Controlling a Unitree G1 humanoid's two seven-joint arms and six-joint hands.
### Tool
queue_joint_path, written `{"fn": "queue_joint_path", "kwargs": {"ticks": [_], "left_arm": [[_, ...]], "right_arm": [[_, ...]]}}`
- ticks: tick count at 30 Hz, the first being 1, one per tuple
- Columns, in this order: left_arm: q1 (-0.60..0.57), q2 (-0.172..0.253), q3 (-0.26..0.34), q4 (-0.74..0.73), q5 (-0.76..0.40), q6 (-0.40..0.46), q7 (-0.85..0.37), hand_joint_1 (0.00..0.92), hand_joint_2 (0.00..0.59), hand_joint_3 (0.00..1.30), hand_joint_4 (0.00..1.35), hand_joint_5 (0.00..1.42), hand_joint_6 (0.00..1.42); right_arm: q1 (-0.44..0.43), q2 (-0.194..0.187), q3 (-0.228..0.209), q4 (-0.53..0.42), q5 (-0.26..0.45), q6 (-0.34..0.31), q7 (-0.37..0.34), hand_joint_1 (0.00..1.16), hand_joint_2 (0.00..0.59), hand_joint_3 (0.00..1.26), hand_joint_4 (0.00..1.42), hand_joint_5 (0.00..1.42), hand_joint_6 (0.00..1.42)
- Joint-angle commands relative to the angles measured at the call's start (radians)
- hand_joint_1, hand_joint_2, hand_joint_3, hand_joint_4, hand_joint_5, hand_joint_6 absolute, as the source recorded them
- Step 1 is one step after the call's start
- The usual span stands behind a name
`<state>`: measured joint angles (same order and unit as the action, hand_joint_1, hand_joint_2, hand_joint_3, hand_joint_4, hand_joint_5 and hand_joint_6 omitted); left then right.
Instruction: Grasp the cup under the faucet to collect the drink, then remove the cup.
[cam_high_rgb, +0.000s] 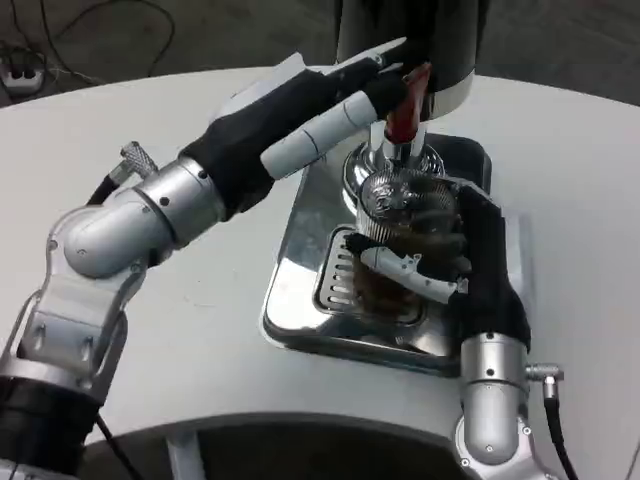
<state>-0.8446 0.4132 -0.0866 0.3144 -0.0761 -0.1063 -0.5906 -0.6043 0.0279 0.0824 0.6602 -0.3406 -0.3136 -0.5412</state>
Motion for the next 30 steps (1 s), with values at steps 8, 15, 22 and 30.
{"fn": "queue_joint_path", "kwargs": {"ticks": [8,15,22,30], "left_arm": [[0.071,0.01,0.022,-0.144,-0.008,0.048,-0.012,0.0,0.066,0.0,0.0,0.05,0.03],[0.097,0.0,0.056,-0.228,-0.042,0.091,-0.013,0.0,0.068,0.0,0.0,0.05,0.03],[0.141,-0.005,0.085,-0.333,-0.107,0.159,-0.006,0.0,0.069,0.0,0.0,0.05,0.03],[0.196,0.001,0.107,-0.445,-0.143,0.221,-0.003,0.0,0.07,0.01,0.0,0.06,0.03]], "right_arm": [[0.068,0.01,0.027,-0.08,-0.016,0.011,0.009,0.95,0.082,0.84,0.89,1.1,1.13],[0.099,0.014,0.046,-0.126,-0.026,0.023,0.028,0.95,0.082,0.85,0.89,1.1,1.15],[0.135,0.016,0.065,-0.182,-0.034,0.032,0.046,0.94,0.08,0.85,0.89,1.11,1.15],[0.175,0.012,0.076,-0.256,-0.038,0.039,0.075,0.94,0.079,0.86,0.89,1.11,1.16]]}}
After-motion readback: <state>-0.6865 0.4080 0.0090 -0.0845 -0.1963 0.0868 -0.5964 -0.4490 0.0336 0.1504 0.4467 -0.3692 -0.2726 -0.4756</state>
